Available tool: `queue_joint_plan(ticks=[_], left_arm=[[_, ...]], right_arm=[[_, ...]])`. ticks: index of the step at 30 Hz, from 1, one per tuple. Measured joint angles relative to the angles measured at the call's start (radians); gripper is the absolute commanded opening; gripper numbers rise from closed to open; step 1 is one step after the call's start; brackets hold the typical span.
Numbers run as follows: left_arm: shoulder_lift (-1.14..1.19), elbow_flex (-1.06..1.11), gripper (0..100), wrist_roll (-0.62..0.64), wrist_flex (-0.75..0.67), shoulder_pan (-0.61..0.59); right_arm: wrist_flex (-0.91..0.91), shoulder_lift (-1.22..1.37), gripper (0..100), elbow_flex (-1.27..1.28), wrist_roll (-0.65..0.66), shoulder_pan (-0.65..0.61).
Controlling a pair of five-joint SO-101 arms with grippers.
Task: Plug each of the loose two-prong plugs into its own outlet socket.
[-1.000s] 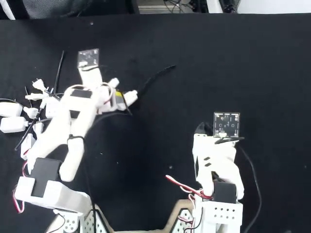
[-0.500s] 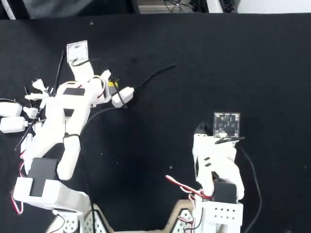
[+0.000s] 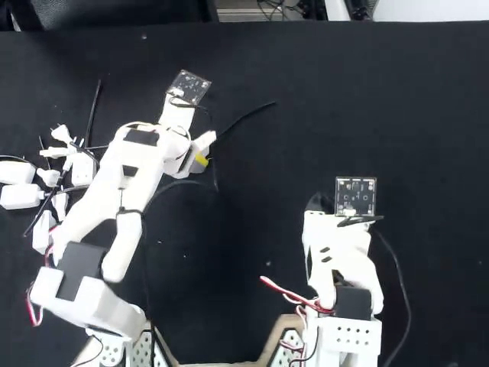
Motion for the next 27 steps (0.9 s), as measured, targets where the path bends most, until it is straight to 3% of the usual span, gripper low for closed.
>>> queue_joint_plan(ticks=[10, 16, 18, 27], left_arm=[[0.158, -0.155, 28, -0.009, 0.006, 0.000], [0.158, -0.155, 2, -0.009, 0.006, -0.008], [0.158, -0.155, 5, -0.009, 0.006, -0.008], [0.158, -0.141, 3, -0.038, 0.017, -0.011]], right_arm=[[0.000, 0.000, 1.5, 0.000, 0.000, 0.000], [0.000, 0.000, 1.5, 0.000, 0.000, 0.000], [0.000, 0.000, 1.5, 0.000, 0.000, 0.000], [0.000, 0.000, 1.5, 0.000, 0.000, 0.000]])
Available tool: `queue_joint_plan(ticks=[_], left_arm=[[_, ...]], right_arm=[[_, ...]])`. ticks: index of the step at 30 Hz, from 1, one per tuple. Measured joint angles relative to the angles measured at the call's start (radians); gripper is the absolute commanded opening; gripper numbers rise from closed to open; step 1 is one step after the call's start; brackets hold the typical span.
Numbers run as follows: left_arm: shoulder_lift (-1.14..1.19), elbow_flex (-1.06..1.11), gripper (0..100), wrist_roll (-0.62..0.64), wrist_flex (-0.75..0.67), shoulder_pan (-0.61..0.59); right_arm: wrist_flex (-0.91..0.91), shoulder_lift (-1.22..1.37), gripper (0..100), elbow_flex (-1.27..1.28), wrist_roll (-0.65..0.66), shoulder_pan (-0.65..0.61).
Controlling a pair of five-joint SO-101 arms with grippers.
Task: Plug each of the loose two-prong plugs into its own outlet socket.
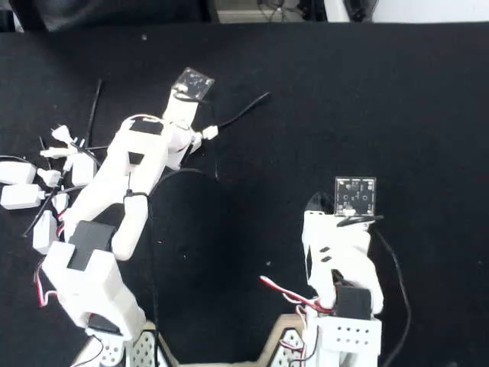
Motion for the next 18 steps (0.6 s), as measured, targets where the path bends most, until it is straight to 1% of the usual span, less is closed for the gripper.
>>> queue_joint_plan(ticks=[3, 6, 7, 10, 11, 12, 13, 15, 18], left_arm=[[0.000, 0.000, 3, 0.046, 0.068, -0.008], [0.000, -0.028, 4, 0.138, 0.077, -0.041], [0.000, -0.051, 6, 0.181, 0.066, -0.068], [0.000, -0.103, 18, 0.345, 0.049, -0.173], [0.000, -0.110, 21, 0.397, 0.043, -0.209], [0.000, -0.117, 22, 0.445, 0.038, -0.236], [0.000, -0.121, 21, 0.483, 0.026, -0.253], [0.011, -0.137, 19, 0.520, -0.034, -0.262], [0.078, -0.186, 18, 0.532, -0.127, -0.255]], right_arm=[[0.000, 0.000, 1.5, 0.000, 0.000, 0.000], [0.000, 0.000, 1.5, 0.000, 0.000, 0.000], [0.000, 0.000, 1.5, 0.000, 0.000, 0.000], [0.000, 0.000, 1.5, 0.000, 0.000, 0.000], [0.000, 0.000, 1.5, 0.000, 0.000, 0.000], [0.000, 0.000, 1.5, 0.000, 0.000, 0.000], [0.000, 0.000, 1.5, 0.000, 0.000, 0.000], [0.000, 0.000, 1.5, 0.000, 0.000, 0.000], [0.000, 0.000, 1.5, 0.000, 0.000, 0.000]])
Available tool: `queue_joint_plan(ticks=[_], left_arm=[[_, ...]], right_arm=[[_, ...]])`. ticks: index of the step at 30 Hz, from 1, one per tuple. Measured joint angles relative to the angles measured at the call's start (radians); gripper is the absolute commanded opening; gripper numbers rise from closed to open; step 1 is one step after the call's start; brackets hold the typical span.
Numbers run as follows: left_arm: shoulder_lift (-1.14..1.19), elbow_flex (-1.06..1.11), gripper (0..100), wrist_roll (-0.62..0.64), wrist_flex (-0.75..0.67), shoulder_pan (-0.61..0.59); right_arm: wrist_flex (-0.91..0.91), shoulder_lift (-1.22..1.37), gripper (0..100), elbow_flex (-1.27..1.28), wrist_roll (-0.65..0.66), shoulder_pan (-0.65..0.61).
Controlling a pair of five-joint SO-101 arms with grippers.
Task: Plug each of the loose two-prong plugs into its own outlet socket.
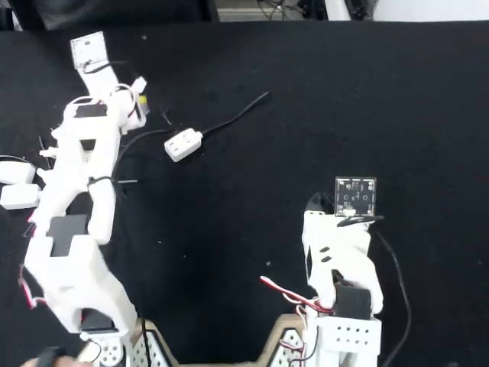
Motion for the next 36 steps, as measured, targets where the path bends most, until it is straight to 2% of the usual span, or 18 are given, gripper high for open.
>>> queue_joint_plan(ticks=[4, 11, 17, 20, 24, 28, 32, 36], left_arm=[[0.144, -0.127, 18, -0.002, 0.023, 0.011], [0.391, -0.394, 18, -0.137, 0.282, 0.124], [0.456, -0.520, 18, -0.150, 0.416, 0.137], [0.456, -0.534, 18, -0.198, 0.499, 0.138], [0.440, -0.529, 18, -0.235, 0.592, 0.149], [0.391, -0.460, 18, -0.242, 0.626, 0.170], [0.293, -0.310, 12, -0.244, 0.624, 0.216], [0.152, -0.103, 11, -0.244, 0.534, 0.269]], right_arm=[[0.000, 0.000, 1.5, 0.000, 0.000, 0.000], [0.000, 0.000, 1.5, 0.000, 0.000, 0.000], [0.000, 0.000, 1.5, 0.000, 0.000, 0.000], [0.000, 0.000, 1.5, 0.000, 0.000, 0.000], [0.000, 0.000, 1.5, 0.000, 0.000, 0.000], [0.000, 0.000, 1.5, 0.000, 0.000, 0.000], [0.000, 0.000, 1.5, 0.000, 0.000, 0.000], [0.000, 0.000, 1.5, 0.000, 0.000, 0.000]])
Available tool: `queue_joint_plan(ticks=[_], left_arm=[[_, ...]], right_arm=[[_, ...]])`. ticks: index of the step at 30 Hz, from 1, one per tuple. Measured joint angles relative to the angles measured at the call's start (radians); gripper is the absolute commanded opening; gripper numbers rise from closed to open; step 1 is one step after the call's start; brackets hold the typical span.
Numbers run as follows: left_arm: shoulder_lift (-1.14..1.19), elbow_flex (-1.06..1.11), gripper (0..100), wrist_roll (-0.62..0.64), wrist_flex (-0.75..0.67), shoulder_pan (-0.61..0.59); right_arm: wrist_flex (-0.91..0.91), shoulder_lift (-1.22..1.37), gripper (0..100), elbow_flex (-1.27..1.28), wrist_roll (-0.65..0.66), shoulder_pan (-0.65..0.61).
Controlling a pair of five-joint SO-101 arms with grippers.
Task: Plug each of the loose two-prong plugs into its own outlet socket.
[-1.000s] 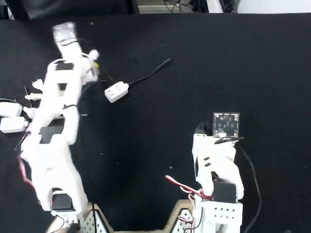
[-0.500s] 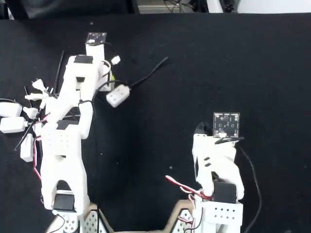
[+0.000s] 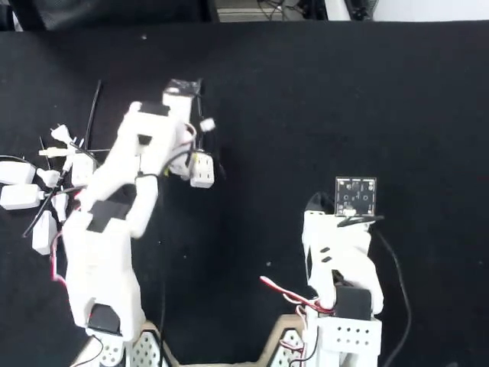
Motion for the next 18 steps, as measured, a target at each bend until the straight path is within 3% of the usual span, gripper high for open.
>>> queue_joint_plan(ticks=[7, 10, 18], left_arm=[[-0.269, 0.364, 15, 0.000, -0.178, 0.000], [-0.359, 0.394, 23, -0.003, -0.195, -0.021], [-0.425, 0.397, 25, 0.000, -0.203, 0.015]], right_arm=[[0.000, 0.000, 1.5, 0.000, 0.000, 0.000], [0.000, 0.000, 1.5, 0.000, 0.000, 0.000], [0.000, 0.000, 1.5, 0.000, 0.000, 0.000]])
